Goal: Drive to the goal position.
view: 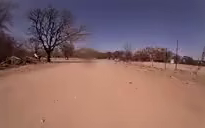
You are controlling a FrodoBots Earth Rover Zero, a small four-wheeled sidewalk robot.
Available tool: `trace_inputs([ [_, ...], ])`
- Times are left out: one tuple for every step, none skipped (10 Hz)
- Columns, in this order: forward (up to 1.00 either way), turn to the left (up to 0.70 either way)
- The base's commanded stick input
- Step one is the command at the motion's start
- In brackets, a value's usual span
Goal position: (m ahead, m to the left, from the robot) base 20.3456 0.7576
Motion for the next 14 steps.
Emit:
trace_inputs([
  [1.00, 0.00],
  [1.00, 0.00],
  [1.00, 0.00],
  [1.00, 0.00],
  [1.00, 0.00],
  [1.00, 0.00],
  [1.00, 0.00],
  [1.00, 0.00],
  [1.00, 0.00],
  [1.00, 0.00],
  [1.00, 0.00],
  [1.00, 0.00],
  [1.00, 0.00],
  [1.00, 0.00],
])
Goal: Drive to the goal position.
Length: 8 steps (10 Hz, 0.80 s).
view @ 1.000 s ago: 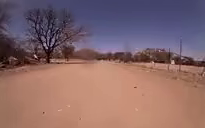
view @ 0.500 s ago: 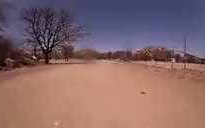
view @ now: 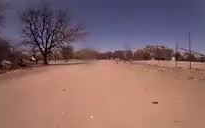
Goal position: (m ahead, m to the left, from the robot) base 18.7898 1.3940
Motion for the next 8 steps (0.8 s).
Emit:
trace_inputs([
  [1.00, 0.00],
  [1.00, 0.00],
  [1.00, 0.00],
  [1.00, 0.00],
  [1.00, 0.00],
  [1.00, 0.00],
  [1.00, 0.00],
  [1.00, 0.00],
])
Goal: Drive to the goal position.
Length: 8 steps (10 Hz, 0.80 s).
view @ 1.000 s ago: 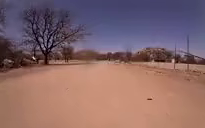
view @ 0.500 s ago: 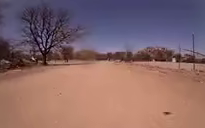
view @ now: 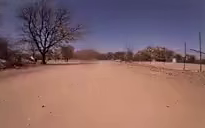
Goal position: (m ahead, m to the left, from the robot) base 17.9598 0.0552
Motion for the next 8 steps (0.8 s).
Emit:
trace_inputs([
  [1.00, 0.00],
  [1.00, 0.00],
  [1.00, 0.00],
  [1.00, 0.00],
  [1.00, 0.00],
  [1.00, 0.00],
  [1.00, 0.00],
  [1.00, 0.00],
])
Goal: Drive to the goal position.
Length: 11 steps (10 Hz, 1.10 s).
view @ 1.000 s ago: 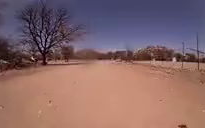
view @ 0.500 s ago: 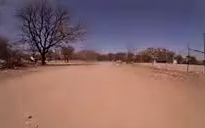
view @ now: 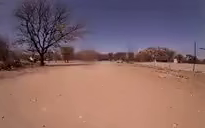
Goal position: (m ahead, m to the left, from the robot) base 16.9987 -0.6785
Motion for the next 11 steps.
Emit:
trace_inputs([
  [1.00, 0.00],
  [1.00, 0.00],
  [1.00, 0.00],
  [1.00, 0.00],
  [1.00, 0.00],
  [1.00, 0.00],
  [1.00, 0.00],
  [1.00, 0.00],
  [1.00, 0.00],
  [1.00, 0.00],
  [1.00, 0.00],
])
